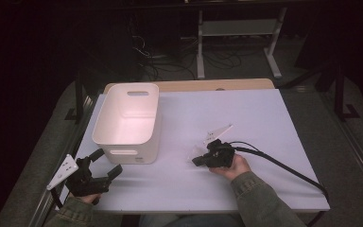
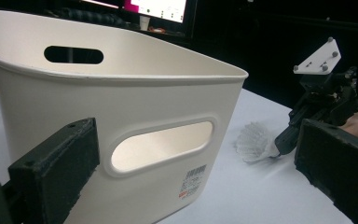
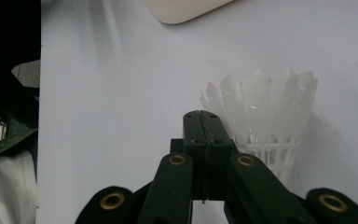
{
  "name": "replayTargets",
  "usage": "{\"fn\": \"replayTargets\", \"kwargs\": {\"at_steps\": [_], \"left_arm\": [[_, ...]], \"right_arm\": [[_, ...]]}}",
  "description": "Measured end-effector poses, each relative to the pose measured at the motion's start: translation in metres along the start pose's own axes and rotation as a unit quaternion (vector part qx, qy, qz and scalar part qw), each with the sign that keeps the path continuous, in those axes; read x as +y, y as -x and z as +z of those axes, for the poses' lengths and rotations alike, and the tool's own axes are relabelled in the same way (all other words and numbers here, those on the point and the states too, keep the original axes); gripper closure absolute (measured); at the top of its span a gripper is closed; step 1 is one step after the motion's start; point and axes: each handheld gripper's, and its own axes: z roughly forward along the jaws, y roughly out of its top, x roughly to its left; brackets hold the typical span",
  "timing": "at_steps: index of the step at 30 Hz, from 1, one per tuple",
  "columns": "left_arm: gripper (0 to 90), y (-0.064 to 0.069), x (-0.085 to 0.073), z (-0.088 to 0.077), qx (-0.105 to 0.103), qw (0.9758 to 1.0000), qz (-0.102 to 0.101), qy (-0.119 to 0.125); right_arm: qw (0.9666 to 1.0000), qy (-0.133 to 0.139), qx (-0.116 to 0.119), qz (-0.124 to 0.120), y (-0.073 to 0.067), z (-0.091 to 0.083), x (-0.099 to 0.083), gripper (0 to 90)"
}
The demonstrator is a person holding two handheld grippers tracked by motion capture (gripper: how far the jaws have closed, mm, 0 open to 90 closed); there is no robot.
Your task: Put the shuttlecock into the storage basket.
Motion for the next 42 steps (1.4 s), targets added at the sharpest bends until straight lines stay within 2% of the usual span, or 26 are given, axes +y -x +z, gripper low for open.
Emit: {"fn": "replayTargets", "kwargs": {"at_steps": [9,11,16,18,20,23,29,42], "left_arm": [[0.0,0.0,0.0,0.0,0.0,1.0,-0.002,0.001],[0.0,0.0,0.0,0.0,0.0,1.0,-0.002,0.001],[0.0,0.0,0.0,0.0,0.0,1.0,-0.003,0.002],[0.0,0.0,0.0,0.0,0.0,1.0,-0.002,0.002],[0.0,0.0,0.0,0.0,0.0,1.0,-0.002,0.002],[0.0,0.0,0.0,0.0,-0.001,1.0,-0.002,0.002],[0.0,0.001,0.0,0.0,0.0,1.0,-0.004,0.003],[0.0,0.001,0.0,0.0,0.0,1.0,-0.001,0.0]], "right_arm": [[1.0,-0.002,0.005,0.006,-0.001,0.0,-0.001,88.6],[1.0,0.0,-0.001,-0.002,0.001,0.0,0.0,88.6],[0.9999,0.008,0.008,0.007,-0.001,-0.003,0.001,88.4],[0.9999,0.013,0.003,0.001,-0.001,-0.005,0.002,82.9],[0.9998,0.016,0.007,0.009,-0.003,-0.007,0.002,81.2],[0.9996,0.024,-0.001,0.016,-0.005,-0.012,0.003,73.4],[0.9994,0.03,-0.009,0.012,-0.01,-0.02,0.005,60.4],[0.9984,0.006,-0.032,0.045,-0.01,-0.036,0.008,25.3]]}}
